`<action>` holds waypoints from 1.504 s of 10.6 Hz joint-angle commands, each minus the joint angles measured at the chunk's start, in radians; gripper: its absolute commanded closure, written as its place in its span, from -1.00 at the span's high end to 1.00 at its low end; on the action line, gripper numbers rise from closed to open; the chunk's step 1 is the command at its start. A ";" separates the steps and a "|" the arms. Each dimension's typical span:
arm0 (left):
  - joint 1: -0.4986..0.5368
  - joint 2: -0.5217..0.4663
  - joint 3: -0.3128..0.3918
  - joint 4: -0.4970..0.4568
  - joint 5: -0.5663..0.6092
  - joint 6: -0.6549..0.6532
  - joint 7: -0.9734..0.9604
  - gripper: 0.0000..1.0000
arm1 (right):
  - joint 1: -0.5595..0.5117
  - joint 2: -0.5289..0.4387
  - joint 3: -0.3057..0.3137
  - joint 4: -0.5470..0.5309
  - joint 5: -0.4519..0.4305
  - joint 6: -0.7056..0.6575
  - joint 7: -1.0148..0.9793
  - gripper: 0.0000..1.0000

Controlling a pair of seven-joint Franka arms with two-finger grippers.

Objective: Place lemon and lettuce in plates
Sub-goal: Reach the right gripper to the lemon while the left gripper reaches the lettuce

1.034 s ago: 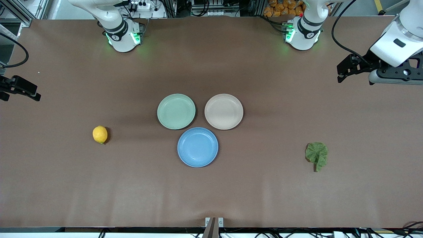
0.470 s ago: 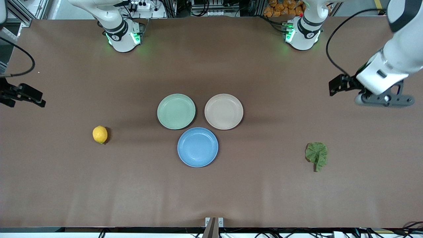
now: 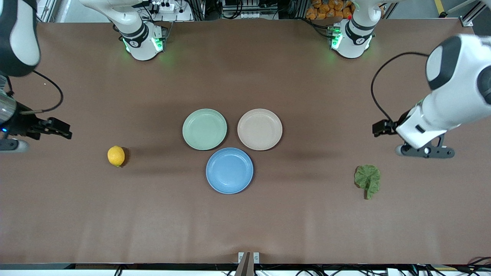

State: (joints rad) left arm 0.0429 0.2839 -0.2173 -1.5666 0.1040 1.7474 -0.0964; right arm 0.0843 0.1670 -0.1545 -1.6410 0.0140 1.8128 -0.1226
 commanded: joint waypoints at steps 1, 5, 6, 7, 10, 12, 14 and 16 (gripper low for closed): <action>0.011 0.093 -0.002 0.019 0.048 0.078 0.055 1.00 | -0.017 0.005 0.007 -0.078 0.014 0.048 -0.058 1.00; 0.041 0.257 0.004 0.022 0.069 0.232 0.234 1.00 | -0.017 0.016 0.007 -0.282 0.014 0.332 -0.084 1.00; 0.043 0.293 0.006 0.022 0.072 0.274 0.268 1.00 | -0.018 0.037 0.007 -0.315 0.014 0.399 -0.087 1.00; 0.043 0.322 0.007 0.022 0.075 0.297 0.305 1.00 | -0.018 0.064 0.007 -0.336 0.014 0.454 -0.104 1.00; 0.043 0.395 0.007 0.023 0.110 0.349 0.363 1.00 | -0.021 0.127 0.009 -0.414 0.014 0.609 -0.114 1.00; 0.046 0.429 0.010 0.025 0.117 0.392 0.389 1.00 | -0.023 0.170 0.013 -0.469 0.014 0.734 -0.112 1.00; 0.061 0.461 0.010 0.025 0.117 0.438 0.412 1.00 | -0.026 0.216 0.019 -0.500 0.015 0.812 -0.111 1.00; 0.064 0.488 0.012 0.025 0.123 0.478 0.438 1.00 | -0.026 0.241 0.030 -0.522 0.015 0.858 -0.101 1.00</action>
State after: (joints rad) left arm 0.1011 0.7437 -0.2020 -1.5616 0.1989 2.2000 0.3138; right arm 0.0752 0.4013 -0.1468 -2.1426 0.0143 2.6319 -0.2124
